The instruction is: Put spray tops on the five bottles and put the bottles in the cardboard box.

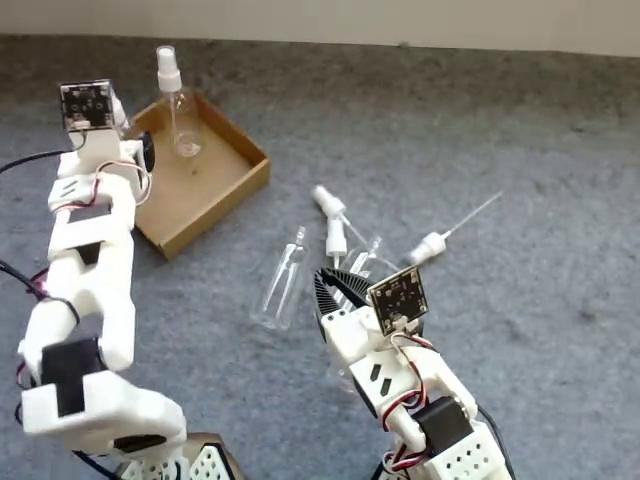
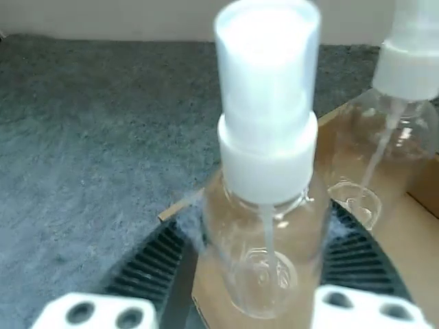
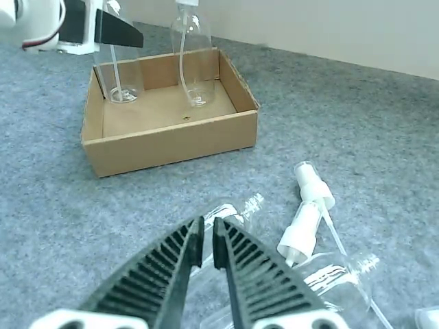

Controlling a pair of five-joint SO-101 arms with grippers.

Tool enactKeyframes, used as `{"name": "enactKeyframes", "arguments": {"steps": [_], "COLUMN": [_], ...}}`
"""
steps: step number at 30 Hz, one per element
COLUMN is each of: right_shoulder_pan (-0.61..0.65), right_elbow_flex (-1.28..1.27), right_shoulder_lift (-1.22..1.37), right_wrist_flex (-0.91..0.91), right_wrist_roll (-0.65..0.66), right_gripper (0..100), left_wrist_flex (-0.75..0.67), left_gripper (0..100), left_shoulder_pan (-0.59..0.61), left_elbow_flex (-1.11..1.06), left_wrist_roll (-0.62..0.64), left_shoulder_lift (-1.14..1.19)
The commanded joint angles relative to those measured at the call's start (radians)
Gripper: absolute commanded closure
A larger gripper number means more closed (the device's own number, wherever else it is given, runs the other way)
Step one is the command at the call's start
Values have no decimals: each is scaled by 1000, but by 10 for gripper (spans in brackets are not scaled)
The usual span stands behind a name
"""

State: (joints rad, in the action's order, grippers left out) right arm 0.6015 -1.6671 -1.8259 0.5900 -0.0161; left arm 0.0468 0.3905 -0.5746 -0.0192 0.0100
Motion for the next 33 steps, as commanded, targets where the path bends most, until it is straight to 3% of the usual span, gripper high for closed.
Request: {"name": "enactKeyframes", "arguments": {"steps": [1,19,27,33], "right_shoulder_pan": [-10,-10,-10,-10], "right_elbow_flex": [-168,-168,-168,-168], "right_shoulder_lift": [-2,-2,-2,-2], "right_wrist_flex": [7,7,7,7], "right_wrist_roll": [-6,-6,-5,-5], "right_gripper": [974,973,973,973], "left_wrist_flex": [-29,-32,-233,-256], "left_gripper": [853,853,853,853], "left_shoulder_pan": [41,41,38,35], "left_elbow_flex": [150,358,242,206], "left_wrist_roll": [129,126,126,124], "left_shoulder_lift": [76,312,315,315]}}
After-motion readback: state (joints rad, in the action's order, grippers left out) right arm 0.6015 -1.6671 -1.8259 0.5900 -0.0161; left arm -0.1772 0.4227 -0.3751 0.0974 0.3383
